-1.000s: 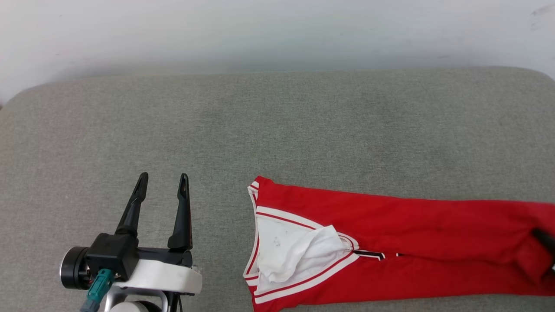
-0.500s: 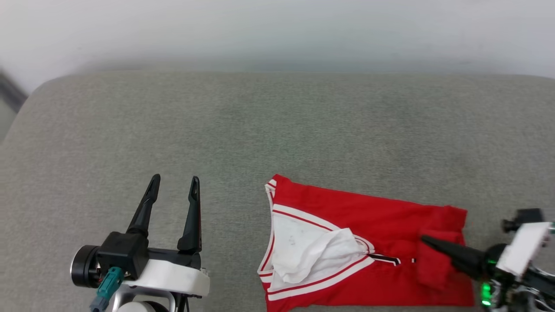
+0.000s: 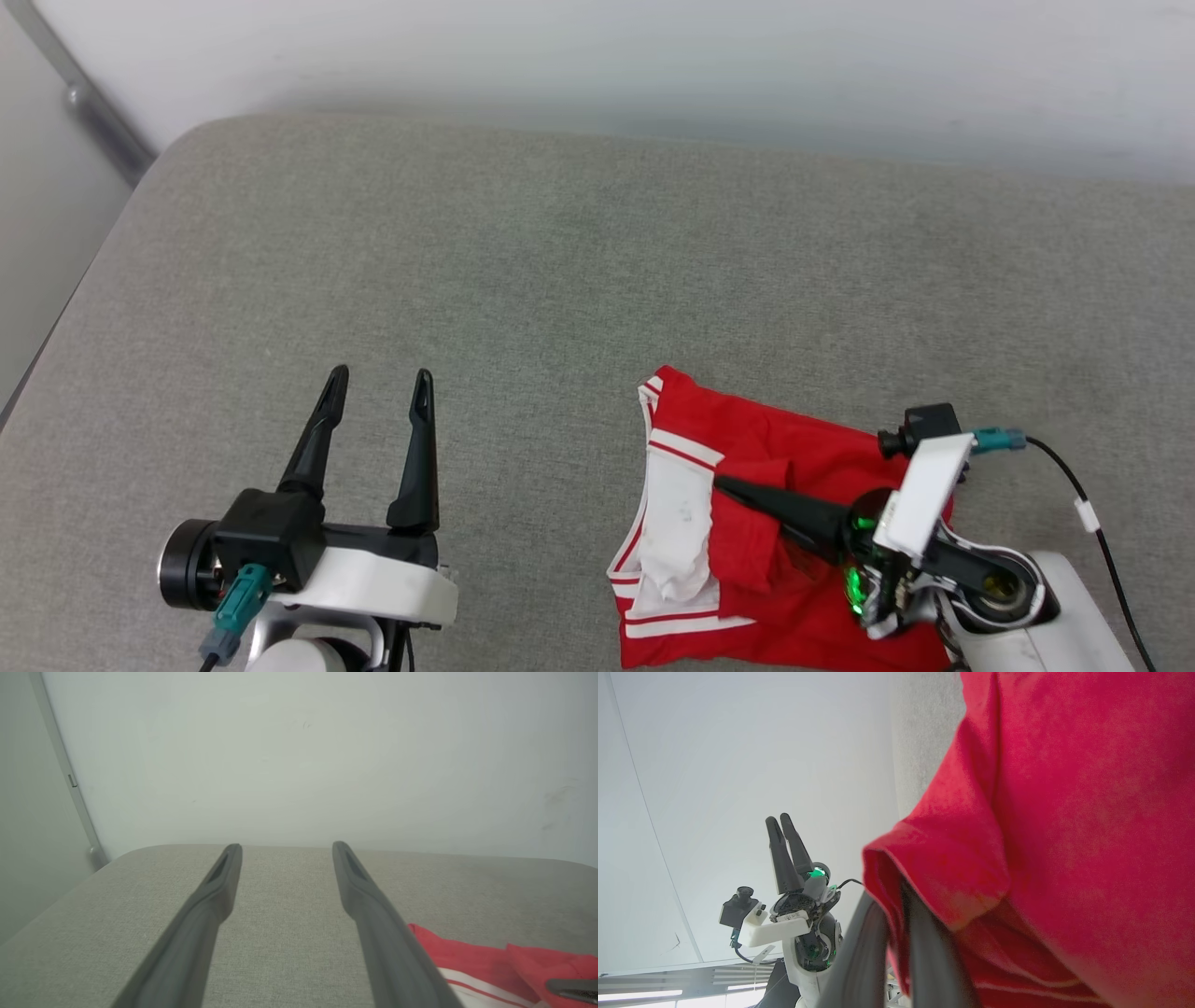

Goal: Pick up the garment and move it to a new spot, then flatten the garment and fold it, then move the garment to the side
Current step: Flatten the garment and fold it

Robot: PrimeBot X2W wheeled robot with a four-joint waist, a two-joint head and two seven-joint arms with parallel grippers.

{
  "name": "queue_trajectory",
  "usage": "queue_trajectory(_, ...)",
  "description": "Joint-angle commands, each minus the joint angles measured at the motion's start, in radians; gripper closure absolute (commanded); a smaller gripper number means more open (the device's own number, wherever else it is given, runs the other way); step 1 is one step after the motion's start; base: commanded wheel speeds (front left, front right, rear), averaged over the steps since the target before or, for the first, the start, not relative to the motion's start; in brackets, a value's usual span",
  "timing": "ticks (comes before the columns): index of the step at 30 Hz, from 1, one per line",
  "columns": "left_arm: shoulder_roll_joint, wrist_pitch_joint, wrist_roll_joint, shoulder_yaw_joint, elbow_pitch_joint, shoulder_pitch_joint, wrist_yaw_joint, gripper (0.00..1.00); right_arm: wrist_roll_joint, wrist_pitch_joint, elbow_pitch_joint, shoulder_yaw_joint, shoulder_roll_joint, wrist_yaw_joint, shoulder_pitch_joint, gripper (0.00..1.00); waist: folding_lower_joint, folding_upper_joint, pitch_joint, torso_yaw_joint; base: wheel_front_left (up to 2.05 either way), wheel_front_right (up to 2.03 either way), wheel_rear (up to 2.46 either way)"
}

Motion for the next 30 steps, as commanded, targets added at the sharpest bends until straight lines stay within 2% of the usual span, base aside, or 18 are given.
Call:
queue_trajectory(1, -0.002, -0.006, -0.004, 0.001, 0.004, -0.019, -0.004, 0.00, -0.006, -0.034, 0.001, 0.016, 0.001, 0.000, -0.023, 1.00, 0.0000, 0.0000, 0.009, 0.009, 0.00, 0.00, 0.00)
queue_trajectory(3, -0.006, -0.010, -0.006, 0.001, 0.010, -0.020, -0.008, 0.00, -0.014, -0.084, 0.013, 0.055, 0.001, 0.000, -0.032, 1.00, 0.0000, 0.0000, 0.015, 0.013, 0.00, 0.00, 0.00)
queue_trajectory(4, -0.008, -0.011, -0.007, 0.000, 0.014, -0.023, -0.009, 0.00, -0.030, -0.116, 0.017, 0.065, 0.001, 0.000, -0.040, 0.68, 0.0000, 0.0000, 0.018, 0.015, 0.00, 0.00, 0.00)
queue_trajectory(5, -0.010, -0.013, -0.006, -0.001, 0.016, -0.026, -0.010, 0.00, -0.050, -0.148, 0.020, 0.075, 0.001, 0.000, -0.048, 0.00, 0.0000, 0.0000, 0.021, 0.016, 0.00, 0.00, 0.00)
queue_trajectory(11, -0.013, -0.019, -0.001, 0.001, 0.029, -0.034, -0.007, 0.00, -0.098, -0.201, 0.012, 0.119, -0.002, 0.000, -0.068, 0.00, 0.0000, 0.0000, 0.026, 0.008, 0.00, 0.00, 0.00)
queue_trajectory(17, -0.008, -0.020, 0.002, 0.002, 0.037, -0.037, -0.005, 0.00, -0.211, -0.234, -0.099, 0.194, -0.076, 0.000, -0.067, 0.00, 0.0000, 0.0000, 0.019, -0.015, 0.00, 0.00, 0.00)
queue_trajectory(24, 0.002, -0.017, 0.001, 0.010, 0.041, -0.016, 0.013, 0.00, -0.536, -0.397, -0.227, 0.271, -0.244, 0.000, -0.033, 0.00, 0.0000, 0.0000, -0.004, -0.053, 0.00, 0.00, 0.00)
queue_trajectory(26, 0.003, -0.017, -0.001, 0.013, 0.042, -0.013, 0.015, 0.00, -0.642, -0.452, -0.231, 0.246, -0.281, 0.000, -0.018, 0.00, 0.0000, 0.0000, -0.011, -0.066, 0.00, 0.00, 0.00)
queue_trajectory(30, 0.008, -0.018, -0.009, 0.021, 0.050, 0.007, 0.024, 0.00, -0.826, -0.544, -0.252, 0.159, -0.310, 0.000, 0.023, 0.00, 0.0000, 0.0000, -0.025, -0.096, 0.00, 0.00, 0.00)
